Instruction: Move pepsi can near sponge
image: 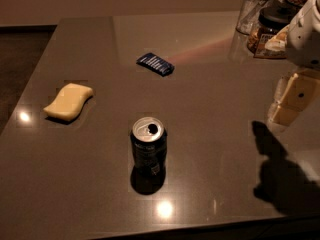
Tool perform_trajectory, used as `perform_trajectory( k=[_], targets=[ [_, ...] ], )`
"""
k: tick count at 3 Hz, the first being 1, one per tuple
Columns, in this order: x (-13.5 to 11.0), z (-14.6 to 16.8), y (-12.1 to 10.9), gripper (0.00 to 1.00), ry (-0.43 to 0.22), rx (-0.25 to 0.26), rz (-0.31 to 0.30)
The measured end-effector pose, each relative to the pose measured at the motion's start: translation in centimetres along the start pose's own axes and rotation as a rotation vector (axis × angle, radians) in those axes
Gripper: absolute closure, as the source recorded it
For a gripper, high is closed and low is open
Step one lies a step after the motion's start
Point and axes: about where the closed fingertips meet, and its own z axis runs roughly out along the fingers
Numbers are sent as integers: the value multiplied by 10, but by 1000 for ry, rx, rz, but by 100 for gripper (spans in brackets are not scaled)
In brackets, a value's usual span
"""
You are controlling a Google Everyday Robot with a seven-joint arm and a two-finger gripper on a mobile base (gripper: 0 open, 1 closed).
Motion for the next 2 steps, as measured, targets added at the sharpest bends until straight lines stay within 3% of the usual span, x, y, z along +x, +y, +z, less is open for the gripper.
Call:
perform_trajectory(
  k=[2],
  targets=[
    [-12, 7, 6, 0, -29, -14, -24]
  ],
)
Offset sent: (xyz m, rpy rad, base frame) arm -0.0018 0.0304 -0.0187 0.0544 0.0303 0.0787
